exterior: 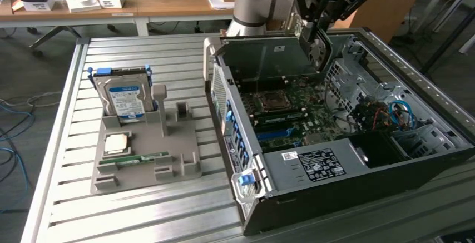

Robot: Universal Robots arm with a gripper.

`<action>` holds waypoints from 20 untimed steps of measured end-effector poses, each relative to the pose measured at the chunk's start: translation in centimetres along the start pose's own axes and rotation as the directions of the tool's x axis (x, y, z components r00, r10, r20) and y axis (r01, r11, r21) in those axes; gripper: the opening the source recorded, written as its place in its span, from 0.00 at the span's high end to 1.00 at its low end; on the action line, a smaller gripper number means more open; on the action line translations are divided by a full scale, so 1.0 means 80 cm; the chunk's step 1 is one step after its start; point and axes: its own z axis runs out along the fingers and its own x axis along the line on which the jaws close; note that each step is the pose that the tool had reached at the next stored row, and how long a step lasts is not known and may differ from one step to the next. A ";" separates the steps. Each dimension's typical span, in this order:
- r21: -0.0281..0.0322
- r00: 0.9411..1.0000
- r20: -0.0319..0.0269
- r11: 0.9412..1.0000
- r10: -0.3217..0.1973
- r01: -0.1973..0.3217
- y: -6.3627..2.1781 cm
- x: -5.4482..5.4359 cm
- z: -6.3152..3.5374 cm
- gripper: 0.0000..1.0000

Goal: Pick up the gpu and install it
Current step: 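Pick up the gpu and move the gpu toward the slot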

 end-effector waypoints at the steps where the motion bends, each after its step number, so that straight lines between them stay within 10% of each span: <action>1: 0.000 1.000 0.000 1.000 0.000 0.000 0.000 -0.001 0.000 0.73; 20: -0.001 0.998 -0.003 0.998 -0.063 0.063 0.002 -0.018 0.001 0.73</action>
